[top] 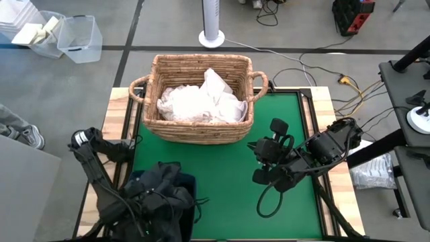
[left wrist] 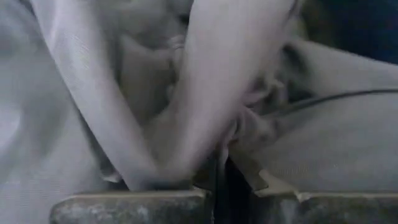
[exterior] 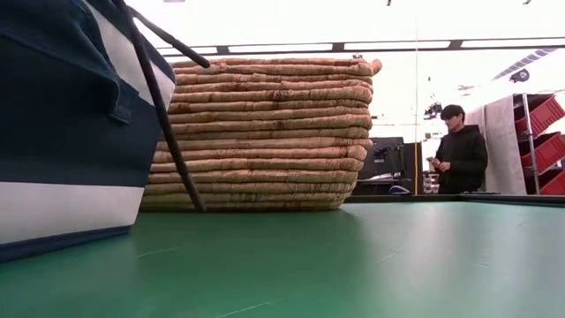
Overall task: Sort clothes
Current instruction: Put the black shorts into the laundry bin
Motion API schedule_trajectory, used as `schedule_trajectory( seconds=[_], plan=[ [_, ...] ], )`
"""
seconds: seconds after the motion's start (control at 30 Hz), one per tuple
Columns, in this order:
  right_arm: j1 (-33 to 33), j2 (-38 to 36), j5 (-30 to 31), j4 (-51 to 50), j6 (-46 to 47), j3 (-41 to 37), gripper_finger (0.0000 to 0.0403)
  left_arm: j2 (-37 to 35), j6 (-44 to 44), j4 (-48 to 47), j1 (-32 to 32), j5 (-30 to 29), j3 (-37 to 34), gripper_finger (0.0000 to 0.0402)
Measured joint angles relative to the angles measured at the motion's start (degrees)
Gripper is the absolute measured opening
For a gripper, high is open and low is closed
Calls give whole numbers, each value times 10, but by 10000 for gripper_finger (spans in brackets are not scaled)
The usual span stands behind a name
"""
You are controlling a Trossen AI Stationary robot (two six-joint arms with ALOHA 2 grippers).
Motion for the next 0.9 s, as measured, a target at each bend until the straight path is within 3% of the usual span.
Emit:
schedule_trajectory(
  seconds=[0.1,0.9],
  plan=[
    [0,0,0,0,1,0,12,0,-11,18,5,-1,-37,0],
    [0,0,0,0,30,-13,12,-10,-29,431,36,15,-316,0]
  ],
)
